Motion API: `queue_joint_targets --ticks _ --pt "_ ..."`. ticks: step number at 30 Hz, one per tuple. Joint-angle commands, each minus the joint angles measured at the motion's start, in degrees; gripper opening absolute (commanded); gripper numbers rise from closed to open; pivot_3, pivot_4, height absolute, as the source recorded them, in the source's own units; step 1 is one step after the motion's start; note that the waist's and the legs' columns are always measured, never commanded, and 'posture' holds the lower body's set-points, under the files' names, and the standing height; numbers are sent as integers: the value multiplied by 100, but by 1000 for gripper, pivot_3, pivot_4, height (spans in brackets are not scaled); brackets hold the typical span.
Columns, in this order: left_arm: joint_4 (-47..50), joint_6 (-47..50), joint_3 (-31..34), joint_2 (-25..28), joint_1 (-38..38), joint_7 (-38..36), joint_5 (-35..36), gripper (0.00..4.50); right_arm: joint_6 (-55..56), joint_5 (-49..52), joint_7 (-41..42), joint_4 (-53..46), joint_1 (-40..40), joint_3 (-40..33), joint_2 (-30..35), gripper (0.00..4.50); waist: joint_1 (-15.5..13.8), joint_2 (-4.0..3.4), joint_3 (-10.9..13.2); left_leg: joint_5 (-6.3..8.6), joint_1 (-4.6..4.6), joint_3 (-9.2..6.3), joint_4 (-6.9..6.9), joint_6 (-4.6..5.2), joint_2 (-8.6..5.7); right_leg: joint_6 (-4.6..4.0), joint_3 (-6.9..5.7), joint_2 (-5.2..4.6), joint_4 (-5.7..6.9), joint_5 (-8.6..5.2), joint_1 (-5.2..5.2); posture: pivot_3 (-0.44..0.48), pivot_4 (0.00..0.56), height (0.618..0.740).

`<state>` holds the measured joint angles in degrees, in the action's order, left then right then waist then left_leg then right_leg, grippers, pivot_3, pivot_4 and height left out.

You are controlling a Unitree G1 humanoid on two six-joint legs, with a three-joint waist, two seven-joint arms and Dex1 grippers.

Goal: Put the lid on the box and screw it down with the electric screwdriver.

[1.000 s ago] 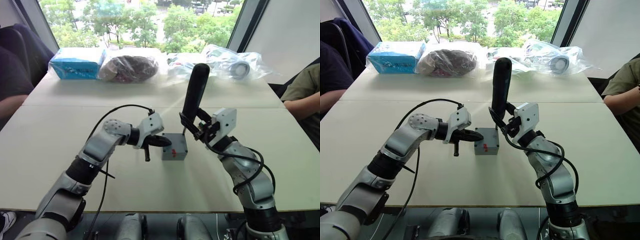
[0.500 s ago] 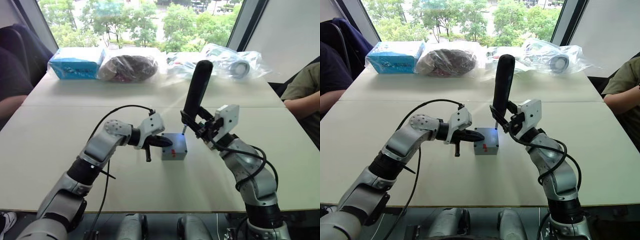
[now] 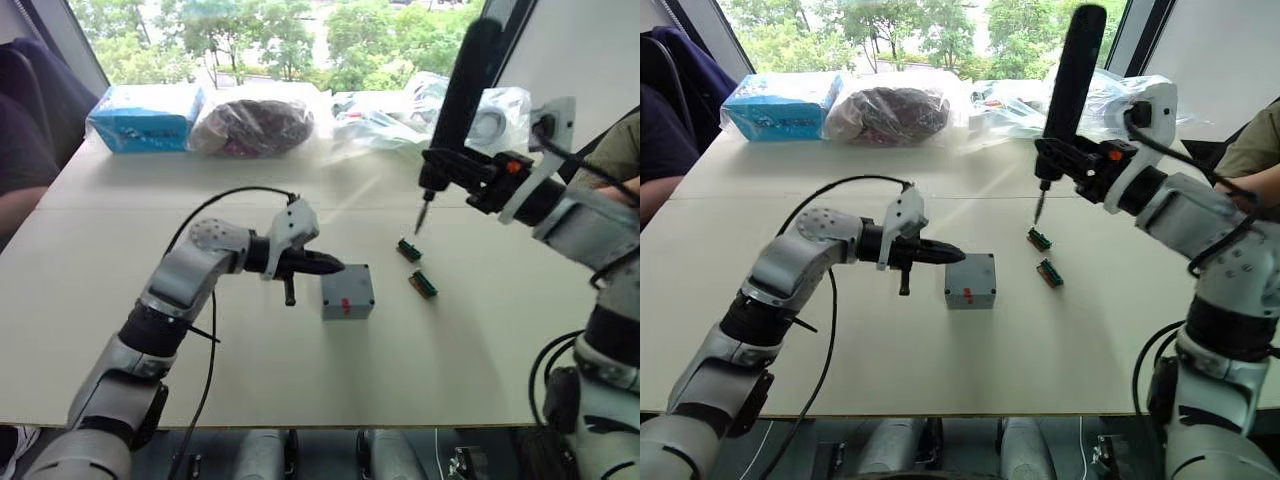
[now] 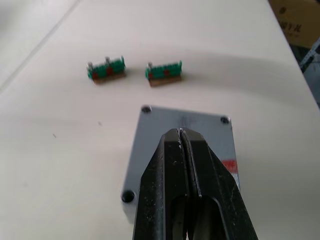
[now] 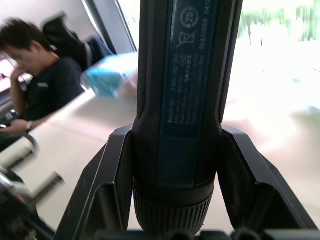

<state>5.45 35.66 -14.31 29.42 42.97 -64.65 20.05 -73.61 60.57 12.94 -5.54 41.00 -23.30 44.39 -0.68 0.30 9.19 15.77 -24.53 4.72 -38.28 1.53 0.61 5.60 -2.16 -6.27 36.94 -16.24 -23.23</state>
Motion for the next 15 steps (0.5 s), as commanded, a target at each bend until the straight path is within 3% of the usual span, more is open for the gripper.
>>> queue_joint_targets --ticks 1,5,8,15 --pt "535 -122 53 258 24 -267 127 0 -1124 -240 -44 837 137 -154 761 1809 7 -3 2 3 1 2 0 5 -2 0 0 -2 -4 0 2 0 150 740" --pt "956 101 103 244 -39 -202 382 0 -1741 -471 368 1590 65 -8 1172 1809 52 -9 17 7 -3 12 6 12 -5 3 8 4 -18 2 -1 0 150 740" --pt "1169 223 50 118 -212 -62 503 0 -1786 -826 747 1904 -234 532 1447 1809 79 -11 18 6 -2 14 5 12 5 7 10 36 -19 3 -2 0 150 740" --pt "1609 586 -33 -138 -618 321 763 0 -1561 -1439 1511 2371 -183 1507 1536 1809 139 -11 23 4 2 14 4 9 11 15 19 49 -13 6 -4 0 150 740"
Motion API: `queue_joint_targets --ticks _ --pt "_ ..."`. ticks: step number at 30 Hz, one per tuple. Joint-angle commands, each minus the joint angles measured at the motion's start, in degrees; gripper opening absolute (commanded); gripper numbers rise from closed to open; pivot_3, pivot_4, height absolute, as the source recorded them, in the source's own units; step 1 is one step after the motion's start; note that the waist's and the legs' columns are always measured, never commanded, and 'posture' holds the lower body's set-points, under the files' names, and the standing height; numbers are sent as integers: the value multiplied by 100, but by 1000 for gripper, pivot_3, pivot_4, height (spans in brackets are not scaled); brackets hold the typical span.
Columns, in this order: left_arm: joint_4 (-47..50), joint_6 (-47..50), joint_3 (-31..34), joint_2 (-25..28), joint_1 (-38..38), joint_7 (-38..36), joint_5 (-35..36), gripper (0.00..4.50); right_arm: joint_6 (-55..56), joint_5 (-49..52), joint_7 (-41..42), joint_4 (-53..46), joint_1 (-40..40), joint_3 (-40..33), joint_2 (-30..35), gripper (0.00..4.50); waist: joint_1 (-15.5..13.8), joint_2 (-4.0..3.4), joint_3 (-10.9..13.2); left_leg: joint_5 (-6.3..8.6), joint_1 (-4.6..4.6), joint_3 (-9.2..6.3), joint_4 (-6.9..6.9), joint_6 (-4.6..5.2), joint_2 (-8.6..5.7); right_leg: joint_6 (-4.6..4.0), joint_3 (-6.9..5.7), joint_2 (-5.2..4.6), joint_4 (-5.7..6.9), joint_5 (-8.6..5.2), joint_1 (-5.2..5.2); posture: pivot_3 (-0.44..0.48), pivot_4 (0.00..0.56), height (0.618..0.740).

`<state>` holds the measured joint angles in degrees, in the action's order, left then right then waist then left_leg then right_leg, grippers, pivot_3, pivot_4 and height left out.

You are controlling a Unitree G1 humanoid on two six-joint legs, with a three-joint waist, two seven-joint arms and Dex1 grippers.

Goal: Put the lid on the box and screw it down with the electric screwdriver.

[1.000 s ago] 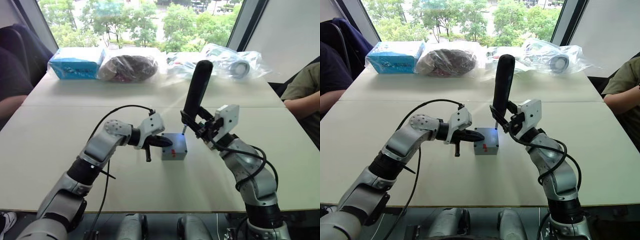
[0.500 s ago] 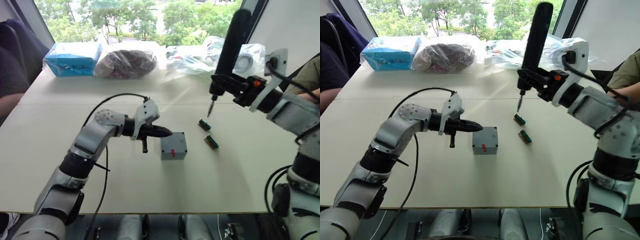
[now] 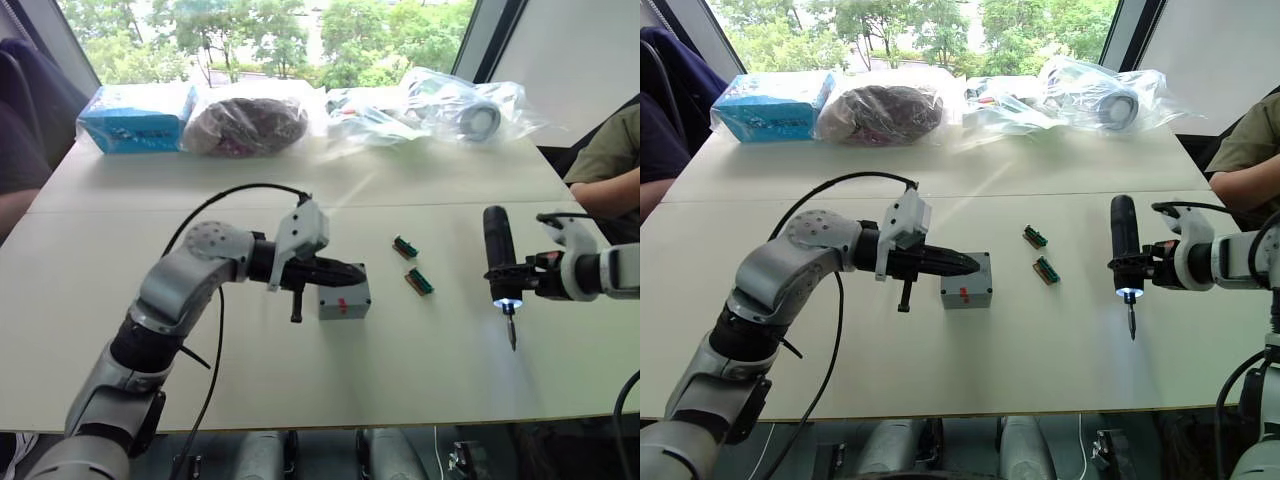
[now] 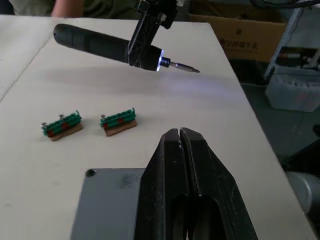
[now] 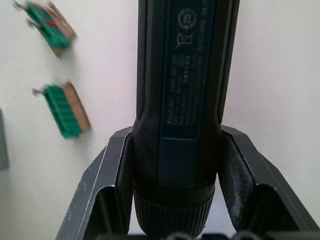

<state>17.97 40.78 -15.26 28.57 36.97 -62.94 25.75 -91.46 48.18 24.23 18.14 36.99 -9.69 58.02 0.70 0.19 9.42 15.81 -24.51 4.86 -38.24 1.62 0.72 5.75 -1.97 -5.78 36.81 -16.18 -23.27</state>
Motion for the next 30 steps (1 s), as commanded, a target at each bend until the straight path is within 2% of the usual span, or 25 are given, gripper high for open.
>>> queue_joint_targets --ticks 1,3,8,12,14,15,19,25,30 --pt "449 140 114 -96 -45 158 327 0 333 -311 498 57 252 300 163 1809 -6 0 0 0 0 0 0 0 1 0 1 2 0 0 0 0 150 740" --pt "576 242 151 -129 -56 185 486 0 457 -474 705 148 310 482 168 1809 -8 0 0 -1 0 -1 0 -1 2 0 3 6 0 0 -1 0 150 740" --pt "569 223 41 -57 -33 319 367 0 821 -980 1216 492 441 1064 183 1809 -21 1 0 -2 0 -1 -3 -4 2 3 7 11 0 1 1 0 150 740" --pt "467 130 34 -56 -36 435 288 0 1158 -1497 1502 310 403 1730 319 1809 -23 2 0 -2 4 -3 -10 -4 3 4 7 13 -1 1 10 0 150 740" --pt "465 122 36 -57 -53 496 272 0 1224 -1622 1618 272 376 1851 327 2811 -33 5 -1 -2 4 -4 -14 -4 3 9 6 13 -3 4 14 0 150 740" --pt "479 137 47 -62 -62 513 297 0 1279 -1703 1668 271 350 1893 332 3049 -36 7 -3 -2 4 -5 -16 -4 3 12 6 13 -4 6 16 0 150 740" --pt "479 125 106 13 -101 509 324 0 1317 -1848 1856 191 312 1913 339 4492 -42 10 -3 1 5 -13 -50 0 8 14 -2 15 -5 7 38 0 150 740" --pt "300 -12 116 41 -17 552 226 0 1401 -2054 1946 -10 318 1778 381 4492 -123 11 -2 10 4 -15 -79 12 8 17 -2 13 -6 10 51 0 150 740" --pt "-42 -180 367 146 95 517 231 0 1007 -1852 1938 -623 800 1178 478 4492 -130 2 2 9 1 -12 -80 11 8 18 2 12 -4 11 44 0 150 740"
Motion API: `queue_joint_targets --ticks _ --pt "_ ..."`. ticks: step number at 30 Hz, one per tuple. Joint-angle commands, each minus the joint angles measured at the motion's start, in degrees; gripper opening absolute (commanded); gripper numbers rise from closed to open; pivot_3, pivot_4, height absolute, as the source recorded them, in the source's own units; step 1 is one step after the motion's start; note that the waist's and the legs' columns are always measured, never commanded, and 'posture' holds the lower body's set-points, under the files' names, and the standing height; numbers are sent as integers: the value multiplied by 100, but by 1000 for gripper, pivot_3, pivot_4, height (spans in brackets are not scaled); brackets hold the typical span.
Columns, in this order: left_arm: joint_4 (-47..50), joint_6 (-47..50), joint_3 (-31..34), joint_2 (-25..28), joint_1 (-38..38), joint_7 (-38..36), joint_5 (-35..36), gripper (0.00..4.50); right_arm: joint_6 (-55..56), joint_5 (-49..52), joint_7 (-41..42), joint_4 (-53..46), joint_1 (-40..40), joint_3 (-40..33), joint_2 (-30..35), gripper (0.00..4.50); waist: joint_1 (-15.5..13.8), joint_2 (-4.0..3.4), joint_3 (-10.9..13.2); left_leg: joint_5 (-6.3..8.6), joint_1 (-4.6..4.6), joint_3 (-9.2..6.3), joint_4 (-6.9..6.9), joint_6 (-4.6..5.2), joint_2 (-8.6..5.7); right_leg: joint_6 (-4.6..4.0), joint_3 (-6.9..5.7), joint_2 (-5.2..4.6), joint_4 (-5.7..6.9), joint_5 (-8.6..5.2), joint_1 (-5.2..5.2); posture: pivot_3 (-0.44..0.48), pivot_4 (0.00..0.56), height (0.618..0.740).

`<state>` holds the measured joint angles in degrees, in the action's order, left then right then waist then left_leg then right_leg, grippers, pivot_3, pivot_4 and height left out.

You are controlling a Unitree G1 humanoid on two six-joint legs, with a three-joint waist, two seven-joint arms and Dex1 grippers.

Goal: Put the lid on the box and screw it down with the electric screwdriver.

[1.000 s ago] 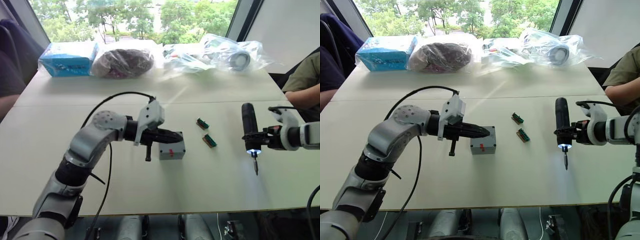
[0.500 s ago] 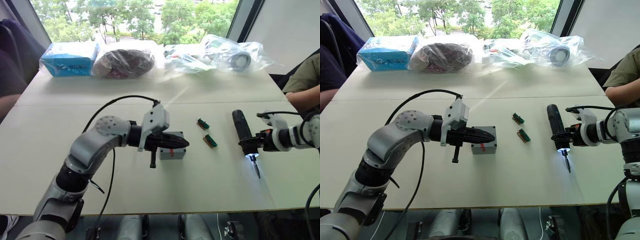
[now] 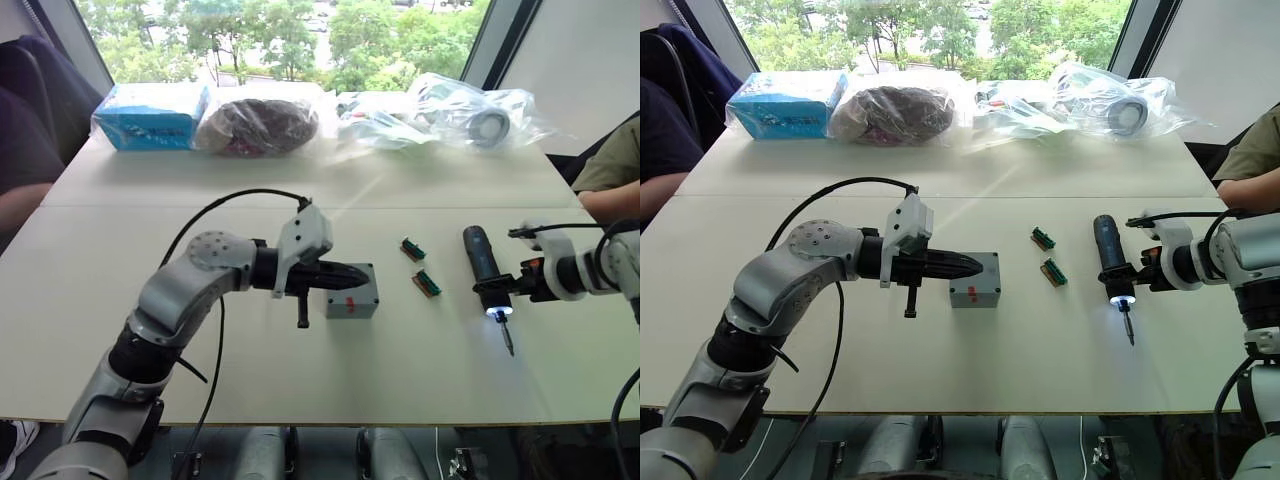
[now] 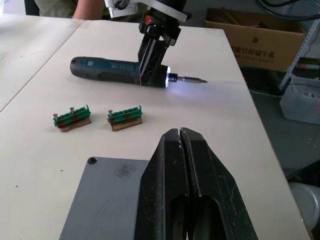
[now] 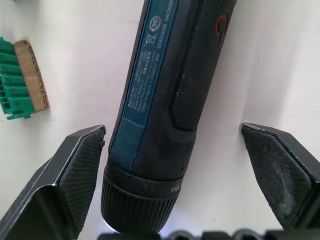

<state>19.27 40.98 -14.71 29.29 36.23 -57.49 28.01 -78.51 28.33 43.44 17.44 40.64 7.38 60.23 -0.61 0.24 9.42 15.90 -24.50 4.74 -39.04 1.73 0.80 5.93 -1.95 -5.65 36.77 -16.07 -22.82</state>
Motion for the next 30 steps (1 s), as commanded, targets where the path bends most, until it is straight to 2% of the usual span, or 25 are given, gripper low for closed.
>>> queue_joint_targets --ticks 1,5,8,11,13,15,17,21,24,30 --pt "-325 -238 426 93 208 -8 15 0 -426 223 32 -764 528 -660 271 4492 2 -5 2 0 -1 1 1 0 0 0 2 0 2 0 -3 0 150 740" --pt "-986 -354 881 163 375 144 16 0 -801 428 -86 -1417 829 -1114 134 4492 7 -12 9 0 -6 2 4 1 6 0 2 3 19 0 -22 0 150 740" --pt "-1300 -603 771 371 269 175 -365 0 -868 562 -391 -2094 859 -1579 -421 4492 22 -9 7 1 -5 2 7 1 9 0 2 4 18 0 -22 0 150 740" --pt "-1468 -803 453 449 132 168 -732 0 -875 987 -309 -3234 256 -1690 -880 4492 14 -9 7 1 -5 7 8 1 8 0 3 2 21 0 -23 0 150 740" --pt "-1359 -724 297 513 -26 71 -789 0 -363 1146 -34 -4393 -631 -1207 -786 4492 -36 -8 7 1 -13 2 9 0 8 0 1 2 20 0 -25 0 150 740" --pt "-1272 -718 102 612 -173 7 -949 0 50 1169 114 -5012 -1294 -936 -708 4492 -39 -7 7 0 -32 -8 4 0 5 0 -5 1 17 -1 -31 0 150 740" --pt "-1252 -760 -47 654 -260 -3 -1101 0 424 996 65 -5141 -1639 -808 -704 4492 -10 -7 7 1 -50 -5 -10 1 -3 1 -2 -4 18 0 -45 0 150 740" --pt "-1663 -1164 -460 603 -216 -89 -1580 0 789 629 -286 -5144 -1767 -327 -842 4492 1 -4 7 6 -48 0 -18 12 -11 18 1 -13 21 14 -49 0 150 740" --pt "-1856 -1243 -568 335 -82 -201 -1567 0 1085 376 -401 -5133 -1823 89 -956 4492 -16 -3 6 5 -37 -4 -17 11 -9 16 0 -7 25 13 -43 0 150 740" --pt "-1906 -1354 -724 86 53 -282 -1755 0 1241 323 -519 -5004 -1822 325 -1406 4492 -10 -2 7 3 -45 -2 -17 8 -5 17 2 1 23 12 -48 0 150 740"
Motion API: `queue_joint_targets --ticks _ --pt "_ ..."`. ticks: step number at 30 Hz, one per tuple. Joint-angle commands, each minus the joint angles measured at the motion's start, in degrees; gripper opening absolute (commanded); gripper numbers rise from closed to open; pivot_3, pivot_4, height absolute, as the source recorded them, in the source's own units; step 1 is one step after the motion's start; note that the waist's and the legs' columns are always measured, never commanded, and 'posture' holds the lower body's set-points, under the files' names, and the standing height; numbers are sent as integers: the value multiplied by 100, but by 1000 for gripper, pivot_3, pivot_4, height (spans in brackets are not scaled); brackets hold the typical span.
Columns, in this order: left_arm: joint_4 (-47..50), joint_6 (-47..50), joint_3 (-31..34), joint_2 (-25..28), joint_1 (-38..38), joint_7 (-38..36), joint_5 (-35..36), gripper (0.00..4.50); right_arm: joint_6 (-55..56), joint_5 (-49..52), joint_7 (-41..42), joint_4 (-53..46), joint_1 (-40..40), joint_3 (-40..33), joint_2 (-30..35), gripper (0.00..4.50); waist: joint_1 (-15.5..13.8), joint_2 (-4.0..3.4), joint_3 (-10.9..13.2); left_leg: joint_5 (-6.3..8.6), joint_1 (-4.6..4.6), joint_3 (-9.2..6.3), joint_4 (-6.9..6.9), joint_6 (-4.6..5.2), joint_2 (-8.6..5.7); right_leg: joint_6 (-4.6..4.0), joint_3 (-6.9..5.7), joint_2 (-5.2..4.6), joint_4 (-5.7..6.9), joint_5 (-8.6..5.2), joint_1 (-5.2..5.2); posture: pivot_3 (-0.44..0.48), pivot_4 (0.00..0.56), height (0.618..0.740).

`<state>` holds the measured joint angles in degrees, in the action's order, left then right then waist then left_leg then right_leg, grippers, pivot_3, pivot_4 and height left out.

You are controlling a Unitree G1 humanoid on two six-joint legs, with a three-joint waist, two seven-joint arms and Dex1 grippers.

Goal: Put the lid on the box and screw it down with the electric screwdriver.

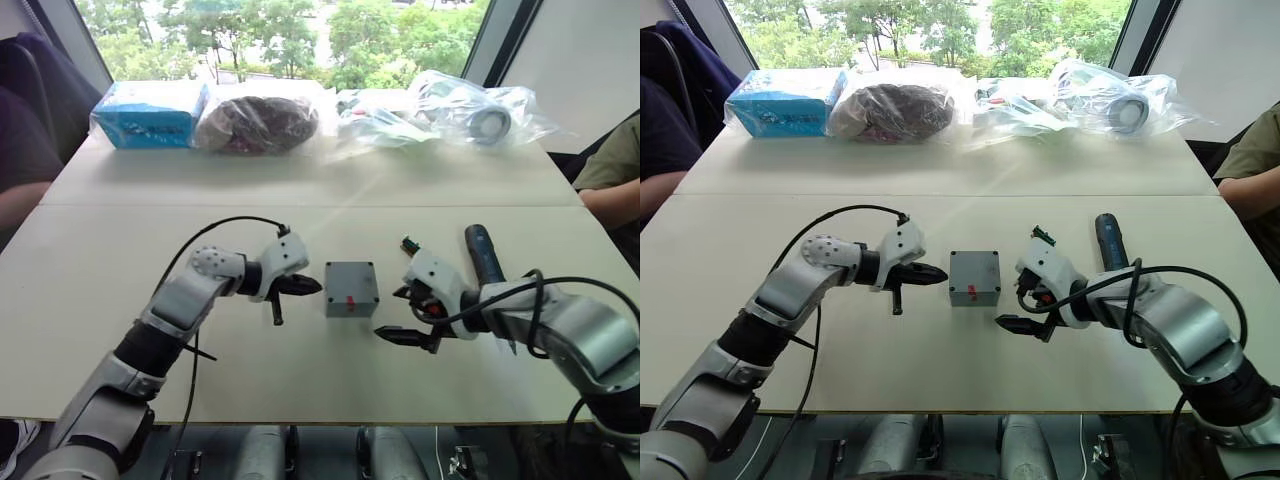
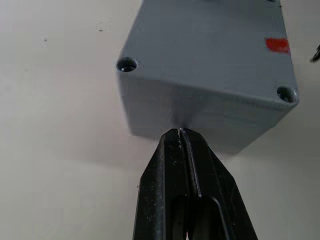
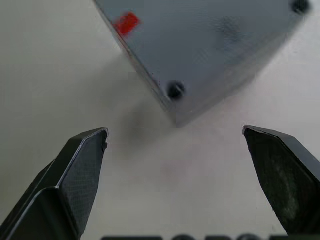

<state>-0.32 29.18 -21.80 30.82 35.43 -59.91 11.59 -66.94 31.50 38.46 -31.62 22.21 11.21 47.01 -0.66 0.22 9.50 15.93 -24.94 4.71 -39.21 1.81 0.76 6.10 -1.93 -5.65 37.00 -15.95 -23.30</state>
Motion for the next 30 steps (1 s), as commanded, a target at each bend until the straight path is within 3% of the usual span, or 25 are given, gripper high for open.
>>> queue_joint_targets --ticks 1,5,11,14,22,30 --pt "0 -235 -39 -138 177 -5 -166 0 19 128 10 -151 13 -95 -161 4492 -7 0 0 0 0 -1 0 0 0 0 -1 0 1 0 0 0 150 740" --pt "-354 -434 -128 -419 415 27 -368 0 -435 835 110 -361 3 -475 -566 4492 -11 1 0 0 0 -2 -2 1 0 0 -3 0 0 0 4 0 150 740" --pt "-950 -785 -79 -602 744 59 -723 0 -821 1090 -50 -534 102 -654 -606 4492 -6 1 0 1 0 -3 -2 3 0 1 -4 1 0 0 4 0 150 740" --pt "-1056 -1236 -163 -294 799 -51 -1107 0 -773 1163 19 -568 105 -833 -390 4492 -1 1 0 1 0 -3 -2 2 0 0 -3 1 1 0 1 0 150 740" --pt "-267 -885 146 523 362 -635 -811 0 494 391 637 -256 -84 -581 789 4492 5 1 0 1 0 -2 -1 3 4 0 -2 2 0 0 1 0 150 740" --pt "289 -309 111 265 -63 -711 -448 0 1432 -272 808 451 57 1 409 4492 -8 3 -1 0 1 -1 -5 1 4 1 -2 3 5 0 2 0 150 740"
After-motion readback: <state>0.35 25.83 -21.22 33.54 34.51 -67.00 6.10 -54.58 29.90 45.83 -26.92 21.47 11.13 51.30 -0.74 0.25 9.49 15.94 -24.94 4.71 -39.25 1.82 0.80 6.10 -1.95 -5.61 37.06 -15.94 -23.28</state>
